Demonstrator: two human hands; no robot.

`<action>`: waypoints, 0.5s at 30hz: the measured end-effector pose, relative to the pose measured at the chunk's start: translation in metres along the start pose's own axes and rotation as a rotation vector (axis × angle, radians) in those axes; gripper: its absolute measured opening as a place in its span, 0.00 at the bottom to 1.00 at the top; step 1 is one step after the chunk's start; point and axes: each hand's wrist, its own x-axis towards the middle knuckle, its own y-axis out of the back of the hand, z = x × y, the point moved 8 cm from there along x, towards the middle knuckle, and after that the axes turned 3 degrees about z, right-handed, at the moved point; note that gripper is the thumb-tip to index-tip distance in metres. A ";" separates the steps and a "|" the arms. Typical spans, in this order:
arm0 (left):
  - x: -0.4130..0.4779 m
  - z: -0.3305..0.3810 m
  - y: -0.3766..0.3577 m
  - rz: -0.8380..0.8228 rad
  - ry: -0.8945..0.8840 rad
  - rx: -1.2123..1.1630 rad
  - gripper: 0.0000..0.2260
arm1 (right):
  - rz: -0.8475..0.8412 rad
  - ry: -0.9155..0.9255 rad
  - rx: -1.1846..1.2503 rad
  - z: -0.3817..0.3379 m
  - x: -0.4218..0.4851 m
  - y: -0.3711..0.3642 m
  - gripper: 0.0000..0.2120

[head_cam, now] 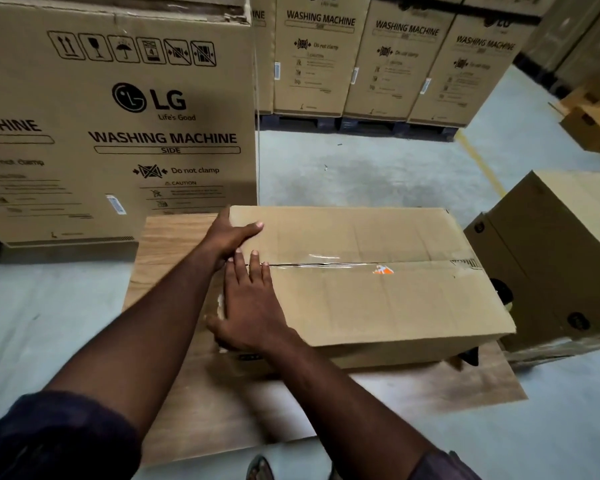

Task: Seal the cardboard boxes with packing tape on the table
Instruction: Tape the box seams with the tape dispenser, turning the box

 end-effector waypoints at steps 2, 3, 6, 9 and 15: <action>-0.003 0.000 -0.001 0.030 -0.005 -0.032 0.28 | -0.008 -0.005 0.002 -0.001 -0.001 0.000 0.48; -0.008 0.000 0.002 0.052 -0.003 -0.047 0.23 | -0.017 -0.002 -0.001 -0.004 -0.002 -0.003 0.47; -0.015 -0.016 0.028 0.162 0.004 -0.079 0.21 | -0.034 0.037 0.004 -0.023 -0.007 -0.012 0.45; -0.027 -0.043 0.071 0.268 0.018 -0.107 0.27 | -0.059 0.094 0.026 -0.046 -0.014 -0.020 0.46; -0.083 -0.082 0.130 0.639 0.071 -0.197 0.27 | -0.137 0.136 -0.042 -0.057 -0.019 -0.029 0.51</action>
